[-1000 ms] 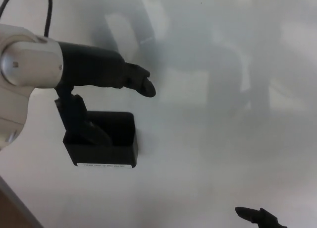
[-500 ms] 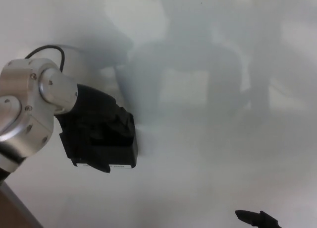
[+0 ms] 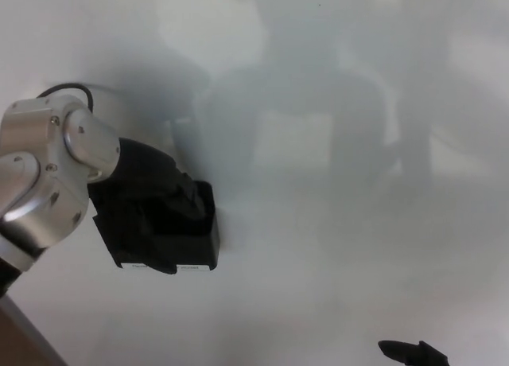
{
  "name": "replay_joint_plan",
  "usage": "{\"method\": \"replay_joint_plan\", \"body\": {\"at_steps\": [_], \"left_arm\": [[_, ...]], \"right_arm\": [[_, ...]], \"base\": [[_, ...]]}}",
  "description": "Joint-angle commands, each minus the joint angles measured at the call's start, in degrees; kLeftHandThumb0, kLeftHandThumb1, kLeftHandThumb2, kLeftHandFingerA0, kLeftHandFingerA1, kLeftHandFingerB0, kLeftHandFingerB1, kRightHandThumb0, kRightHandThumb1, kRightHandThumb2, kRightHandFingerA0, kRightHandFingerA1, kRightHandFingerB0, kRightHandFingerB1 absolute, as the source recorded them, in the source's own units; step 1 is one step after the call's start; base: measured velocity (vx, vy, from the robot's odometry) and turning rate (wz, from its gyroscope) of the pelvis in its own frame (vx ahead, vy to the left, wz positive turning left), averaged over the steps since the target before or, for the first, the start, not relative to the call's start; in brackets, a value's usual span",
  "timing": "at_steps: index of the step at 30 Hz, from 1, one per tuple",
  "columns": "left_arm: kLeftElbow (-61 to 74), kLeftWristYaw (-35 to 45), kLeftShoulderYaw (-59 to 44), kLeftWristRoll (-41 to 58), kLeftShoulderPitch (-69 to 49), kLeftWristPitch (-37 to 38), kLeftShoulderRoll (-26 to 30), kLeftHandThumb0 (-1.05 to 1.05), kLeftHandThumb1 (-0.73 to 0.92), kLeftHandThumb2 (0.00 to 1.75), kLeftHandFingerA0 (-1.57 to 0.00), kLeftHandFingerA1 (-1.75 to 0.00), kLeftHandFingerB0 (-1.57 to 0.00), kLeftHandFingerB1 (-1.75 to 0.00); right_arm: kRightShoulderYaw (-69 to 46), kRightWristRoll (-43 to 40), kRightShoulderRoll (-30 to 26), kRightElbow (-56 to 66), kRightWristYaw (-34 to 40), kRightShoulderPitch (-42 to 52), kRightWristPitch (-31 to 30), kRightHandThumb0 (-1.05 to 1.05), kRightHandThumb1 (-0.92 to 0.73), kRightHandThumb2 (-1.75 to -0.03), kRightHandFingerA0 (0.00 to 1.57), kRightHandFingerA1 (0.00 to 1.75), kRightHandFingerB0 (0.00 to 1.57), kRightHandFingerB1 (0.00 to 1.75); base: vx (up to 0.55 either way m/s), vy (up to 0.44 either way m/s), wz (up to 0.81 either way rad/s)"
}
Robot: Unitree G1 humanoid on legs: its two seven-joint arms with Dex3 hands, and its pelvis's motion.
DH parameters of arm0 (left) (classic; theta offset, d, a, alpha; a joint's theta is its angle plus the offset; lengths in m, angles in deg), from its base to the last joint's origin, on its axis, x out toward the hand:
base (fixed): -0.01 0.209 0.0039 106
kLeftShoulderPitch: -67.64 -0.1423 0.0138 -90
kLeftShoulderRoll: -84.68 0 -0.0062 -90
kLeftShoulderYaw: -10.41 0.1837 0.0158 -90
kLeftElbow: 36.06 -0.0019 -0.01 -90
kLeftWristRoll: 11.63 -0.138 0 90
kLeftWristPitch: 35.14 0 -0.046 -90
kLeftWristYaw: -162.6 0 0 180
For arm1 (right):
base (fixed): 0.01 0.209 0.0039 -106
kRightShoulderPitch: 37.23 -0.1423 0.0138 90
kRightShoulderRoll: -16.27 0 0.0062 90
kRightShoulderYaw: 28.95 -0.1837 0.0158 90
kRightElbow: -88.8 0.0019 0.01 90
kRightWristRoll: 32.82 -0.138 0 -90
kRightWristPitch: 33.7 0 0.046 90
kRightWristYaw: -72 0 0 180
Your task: A magnetic marker holder is on the left hand side of the white board, the robot put the index and middle finger into the opening of the container and pull off the magnetic holder and hand it to a human on the left hand side.
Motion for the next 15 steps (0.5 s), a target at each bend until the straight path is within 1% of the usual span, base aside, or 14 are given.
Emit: {"method": "replay_joint_plan", "body": {"at_steps": [1, 2, 3, 4, 5, 6, 7, 9, 10, 12, 13, 14, 15], "left_arm": [[0.6, -1.3, 0.1, -1.8, -0.1, -1.0, 0.8, -0.81, 0.47, 0.83, -0.26, -0.5, -0.01, -0.04], [0.6, -1.3, 0.1, -1.8, -0.1, -1.0, 0.8, -0.81, 0.47, 0.83, -0.26, -0.5, -0.01, -0.04], [0.3, -2.1, 0.3, -2.5, 0.0, -1.0, 0.6, -0.81, 0.53, 0.59, -0.17, -0.39, 0.0, -0.15], [-0.1, -3.1, 0.6, -3.4, 0.1, -1.1, 0.3, -0.81, 0.53, 0.59, -0.17, -0.39, 0.0, -0.15], [-0.6, -3.8, 1.0, -4.2, 0.1, -1.1, 0.1, -0.75, 0.46, 0.86, -0.03, -0.44, -0.06, -0.07], [-1.2, -4.6, 1.3, -4.9, 0.0, -1.1, -0.1, -0.75, 0.46, 0.86, -0.03, -0.44, -0.06, -0.07], [-1.5, -5.0, 1.5, -5.4, -0.2, -1.0, -0.1, -0.81, 0.53, 0.58, -0.15, -0.4, 0.0, -0.18], [-1.8, -5.5, 1.6, -5.8, -0.5, -0.9, -0.1, -0.81, 0.53, 0.58, -0.15, -0.4, 0.0, -0.18], [-2.2, -5.5, 1.7, -5.9, -0.6, -0.5, 0.0, -0.82, 0.54, 0.59, -0.18, -0.42, 0.0, -0.17], [-2.4, -5.6, 1.8, -6.0, -0.6, -0.3, 0.0, -0.82, 0.54, 0.59, -0.18, -0.42, 0.0, -0.17], [-4.5, -5.9, 2.6, -6.6, -0.5, 1.0, -0.1, -0.75, 0.44, 0.87, -0.03, -0.45, -0.04, -0.1], [-5.1, -6.3, 2.7, -6.7, -0.7, 0.6, -0.4, -0.81, 0.51, 0.87, -0.01, -0.4, -0.13, -0.01], [-5.5, -6.5, 2.7, -6.8, -0.8, 0.3, -0.6, -0.81, 0.51, 0.87, -0.01, -0.4, -0.13, -0.01]], "right_arm": [[0.1, -0.1, -0.6, -0.1, 0.7, 0.6, 0.9, -0.41, -0.61, -0.99, 0.87, 0.76, 0.51, 0.59], [0.1, -0.1, -0.6, -0.1, 0.8, 0.6, 0.9, -0.41, -0.61, -0.99, 0.87, 0.76, 0.51, 0.59], [0.2, -0.1, -0.6, -0.1, 0.8, 0.6, 0.9, -0.42, -0.76, -0.63, 0.89, 0.61, 0.6, 0.42], [0.3, 0.0, -0.6, -0.1, 0.9, 0.7, 0.9, -0.42, -0.76, -0.63, 0.89, 0.61, 0.6, 0.42], [0.1, -0.3, -0.6, -0.2, 0.5, 0.8, 1.0, -0.42, -0.62, -0.99, 0.87, 0.75, 0.52, 0.59], [-0.1, -0.8, -0.5, -0.2, -0.1, 0.9, 1.0, -0.42, -0.62, -0.99, 0.87, 0.75, 0.52, 0.59], [-0.2, -0.9, -0.5, -0.2, -0.3, 1.0, 1.0, -0.41, -0.61, -0.99, 0.87, 0.75, 0.51, 0.59], [-0.2, -1.0, -0.5, -0.3, -0.5, 1.1, 1.0, -0.41, -0.61, -0.99, 0.87, 0.75, 0.51, 0.59], [-0.1, -0.9, -0.5, -0.2, -0.5, 1.1, 1.0, -0.42, -0.76, -0.63, 0.9, 0.6, 0.6, 0.42], [-0.1, -0.9, -0.5, -0.2, -0.5, 1.2, 0.9, -0.42, -0.76, -0.63, 0.9, 0.6, 0.6, 0.42], [0.3, -0.3, -0.6, -0.2, 0.3, 1.1, 0.9, -0.41, -0.61, -1.0, 0.87, 0.75, 0.51, 0.6], [0.3, -0.3, -0.5, -0.3, 0.3, 1.1, 1.0, -0.42, -0.61, -0.99, 0.87, 0.75, 0.52, 0.6], [0.2, -0.4, -0.5, -0.3, 0.2, 1.1, 1.0, -0.42, -0.61, -0.99, 0.87, 0.75, 0.52, 0.6]], "base": [[0.0, 0.0, 0.0], [0.0, 0.0, 0.0], [0.0, 0.0, 0.0], [0.0, 0.0, 0.0], [0.0, 0.0, 0.0], [0.0, 0.0, 0.0], [0.0, 0.0, 0.0], [0.0, 0.0, 0.0], [0.0, 0.0, 0.0], [0.0, 0.0, 0.0], [0.0, 0.0, 0.0], [0.0, 0.0, 0.0], [0.0, 0.0, 0.0]]}}
